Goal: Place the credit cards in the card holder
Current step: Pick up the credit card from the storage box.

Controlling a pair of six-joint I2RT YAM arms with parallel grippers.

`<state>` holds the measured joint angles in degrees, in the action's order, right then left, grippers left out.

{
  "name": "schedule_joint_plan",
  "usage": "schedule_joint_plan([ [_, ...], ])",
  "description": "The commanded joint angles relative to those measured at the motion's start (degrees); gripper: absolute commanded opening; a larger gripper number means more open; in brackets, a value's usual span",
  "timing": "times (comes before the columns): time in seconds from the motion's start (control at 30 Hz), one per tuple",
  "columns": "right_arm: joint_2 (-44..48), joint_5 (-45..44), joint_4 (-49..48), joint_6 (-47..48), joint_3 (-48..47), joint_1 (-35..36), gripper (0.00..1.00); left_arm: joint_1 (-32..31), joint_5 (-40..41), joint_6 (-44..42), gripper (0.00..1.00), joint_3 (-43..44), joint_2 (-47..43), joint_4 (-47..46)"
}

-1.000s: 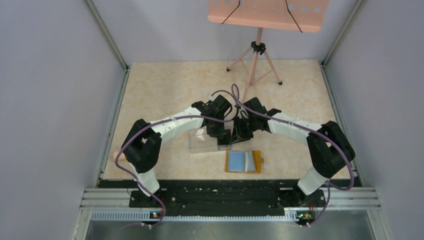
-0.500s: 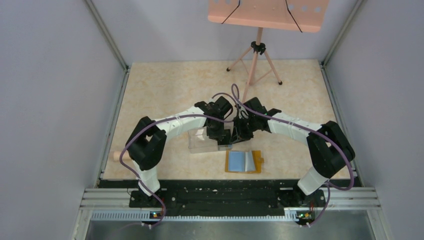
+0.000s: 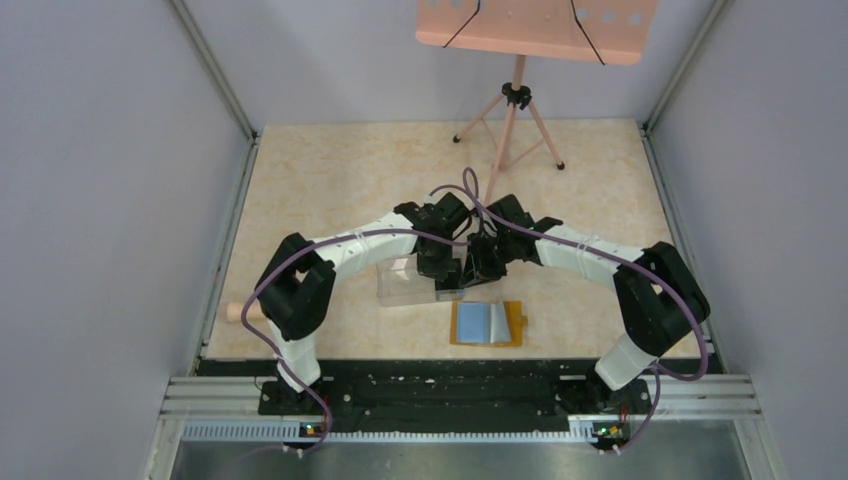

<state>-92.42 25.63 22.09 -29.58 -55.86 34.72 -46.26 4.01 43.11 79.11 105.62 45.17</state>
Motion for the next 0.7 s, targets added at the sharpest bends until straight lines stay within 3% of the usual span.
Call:
schedule_joint_plan([
  [0.0,-0.1,1.0,-0.9,0.6,-0.2,0.7,0.2,-0.9,0.6,-0.2,0.0,2.8,-1.4,-0.7],
  [0.23,-0.2,1.0,-0.9,0.6,-0.4,0.8,0.2,-1.0,1.8,-0.4,0.0,2.9,-2.6,-0.5],
  [0.47,-0.2,1.1,-0.9,0.5,-0.4,0.7,0.2,-0.5,2.8,0.9,0.3,-0.1,-3.1,0.0],
  [0.67,-0.3,1.2,-0.9,0.8,-0.5,0.7,0.2,1.1,-0.4,1.9,0.33,-4.2,-3.5,-3.7],
])
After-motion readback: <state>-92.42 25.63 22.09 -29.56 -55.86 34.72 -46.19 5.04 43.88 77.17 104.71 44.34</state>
